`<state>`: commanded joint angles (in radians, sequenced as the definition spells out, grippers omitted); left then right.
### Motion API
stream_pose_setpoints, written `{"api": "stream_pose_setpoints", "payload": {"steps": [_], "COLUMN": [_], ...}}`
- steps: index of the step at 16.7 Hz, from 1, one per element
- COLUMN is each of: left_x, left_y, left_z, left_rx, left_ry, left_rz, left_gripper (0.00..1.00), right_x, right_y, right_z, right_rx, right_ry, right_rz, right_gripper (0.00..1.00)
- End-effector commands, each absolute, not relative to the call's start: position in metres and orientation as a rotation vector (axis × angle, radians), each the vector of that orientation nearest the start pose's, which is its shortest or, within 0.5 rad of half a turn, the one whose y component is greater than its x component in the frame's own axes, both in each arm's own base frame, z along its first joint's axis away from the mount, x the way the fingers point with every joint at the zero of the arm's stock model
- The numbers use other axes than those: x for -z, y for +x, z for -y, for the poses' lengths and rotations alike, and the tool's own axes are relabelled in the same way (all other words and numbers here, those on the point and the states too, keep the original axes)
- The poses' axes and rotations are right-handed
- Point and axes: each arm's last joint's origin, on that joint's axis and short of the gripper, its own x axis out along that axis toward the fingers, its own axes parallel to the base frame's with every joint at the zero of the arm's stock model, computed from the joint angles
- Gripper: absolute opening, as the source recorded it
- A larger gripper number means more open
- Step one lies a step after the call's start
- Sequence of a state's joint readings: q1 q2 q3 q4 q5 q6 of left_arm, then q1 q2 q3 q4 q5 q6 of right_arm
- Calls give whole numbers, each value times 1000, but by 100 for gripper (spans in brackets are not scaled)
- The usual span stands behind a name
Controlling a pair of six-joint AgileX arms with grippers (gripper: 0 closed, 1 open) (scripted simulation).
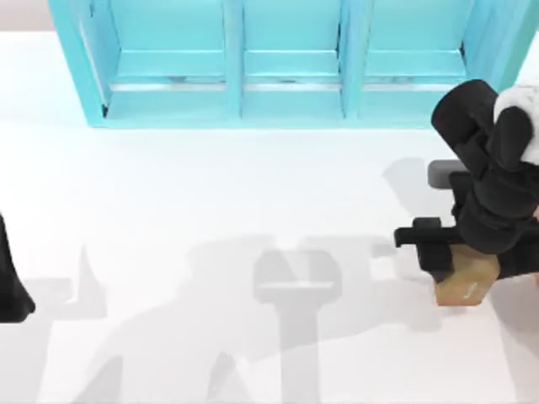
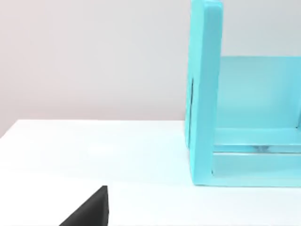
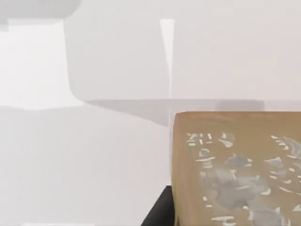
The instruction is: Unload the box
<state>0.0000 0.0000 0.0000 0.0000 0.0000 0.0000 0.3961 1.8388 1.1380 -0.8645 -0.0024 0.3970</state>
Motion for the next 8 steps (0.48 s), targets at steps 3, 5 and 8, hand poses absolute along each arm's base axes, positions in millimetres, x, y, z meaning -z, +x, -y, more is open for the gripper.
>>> {"api": "stream_pose_setpoints", "payload": {"steps": [3, 5, 8], "left_x": [-160, -160, -160], "left_y": [106, 106, 106], "left_z": [1, 1, 1], "left_rx": [0, 0, 0], "left_ry": [0, 0, 0], "left_rz": [0, 0, 0], "left_gripper": [100, 100, 100], "right_x": [-138, -138, -138], "right_y": [296, 296, 296], "right_z": [-124, -124, -124], "right_rx": [4, 4, 4], "right_ry": [4, 4, 4], "right_rz": [-1569, -1569, -1569], "right_gripper": [0, 0, 23]}}
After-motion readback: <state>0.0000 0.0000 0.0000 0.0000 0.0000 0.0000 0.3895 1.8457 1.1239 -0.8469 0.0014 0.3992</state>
